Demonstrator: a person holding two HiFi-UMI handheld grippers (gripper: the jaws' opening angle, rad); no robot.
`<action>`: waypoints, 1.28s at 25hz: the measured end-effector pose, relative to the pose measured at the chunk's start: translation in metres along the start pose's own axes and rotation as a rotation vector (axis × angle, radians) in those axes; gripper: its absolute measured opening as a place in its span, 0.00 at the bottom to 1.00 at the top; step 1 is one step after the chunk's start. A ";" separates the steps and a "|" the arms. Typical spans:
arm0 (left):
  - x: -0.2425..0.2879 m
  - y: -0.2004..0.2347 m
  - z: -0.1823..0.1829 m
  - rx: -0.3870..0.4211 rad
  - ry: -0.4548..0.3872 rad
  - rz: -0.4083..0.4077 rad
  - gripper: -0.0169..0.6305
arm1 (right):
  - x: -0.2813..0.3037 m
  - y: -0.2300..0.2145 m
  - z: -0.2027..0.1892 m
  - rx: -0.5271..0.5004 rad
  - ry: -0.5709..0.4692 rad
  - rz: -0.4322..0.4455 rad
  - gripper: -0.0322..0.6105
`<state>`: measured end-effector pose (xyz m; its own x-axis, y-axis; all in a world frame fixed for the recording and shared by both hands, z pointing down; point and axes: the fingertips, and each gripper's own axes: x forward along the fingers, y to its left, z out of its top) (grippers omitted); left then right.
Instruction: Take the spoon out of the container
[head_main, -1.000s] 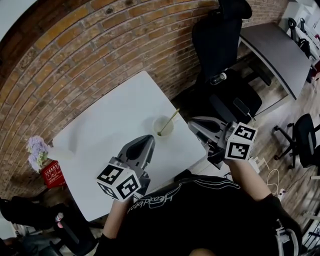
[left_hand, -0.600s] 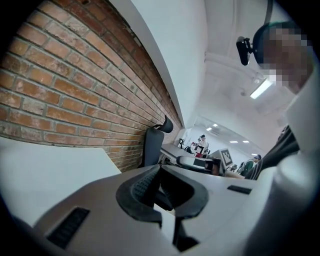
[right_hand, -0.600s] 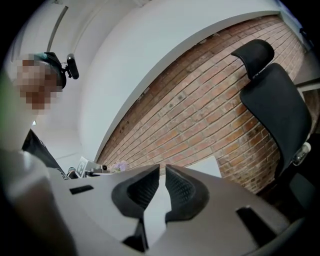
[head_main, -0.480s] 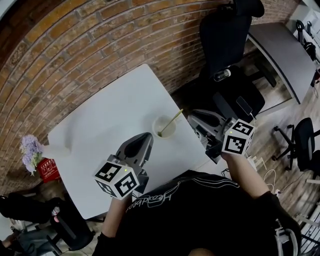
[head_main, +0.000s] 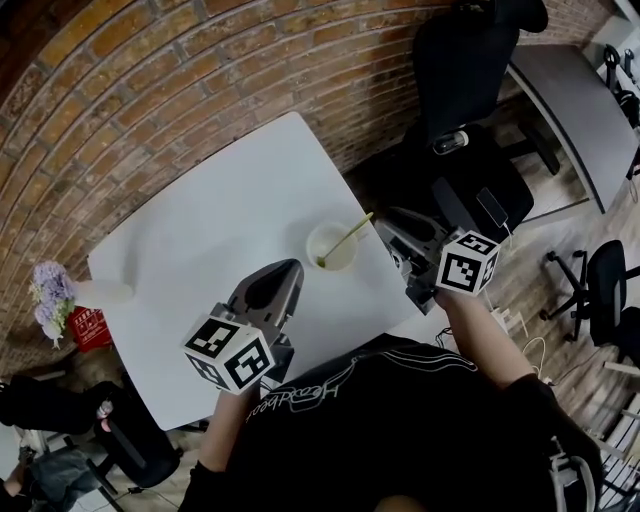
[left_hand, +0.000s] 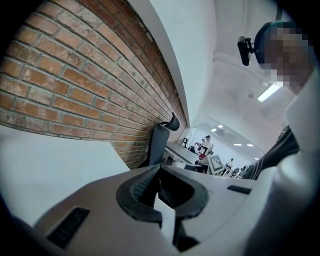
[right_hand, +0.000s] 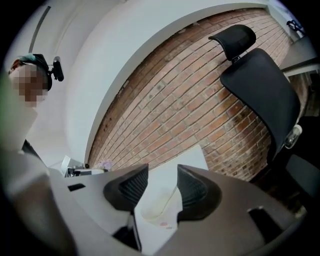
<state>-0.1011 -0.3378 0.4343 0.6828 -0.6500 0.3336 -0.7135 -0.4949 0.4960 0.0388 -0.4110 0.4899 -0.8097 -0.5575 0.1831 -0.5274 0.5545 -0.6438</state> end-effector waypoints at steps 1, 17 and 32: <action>0.000 0.001 -0.001 -0.003 0.001 0.001 0.04 | 0.002 -0.005 -0.003 0.000 0.006 -0.013 0.28; 0.005 0.026 -0.009 -0.054 0.014 0.020 0.04 | 0.040 -0.029 -0.047 0.036 0.144 -0.022 0.20; 0.001 0.030 -0.014 -0.089 0.009 0.052 0.04 | 0.039 -0.024 -0.044 0.040 0.150 -0.008 0.07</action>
<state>-0.1200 -0.3449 0.4609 0.6470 -0.6678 0.3679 -0.7314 -0.4072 0.5470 0.0089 -0.4191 0.5453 -0.8367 -0.4615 0.2949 -0.5253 0.5238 -0.6706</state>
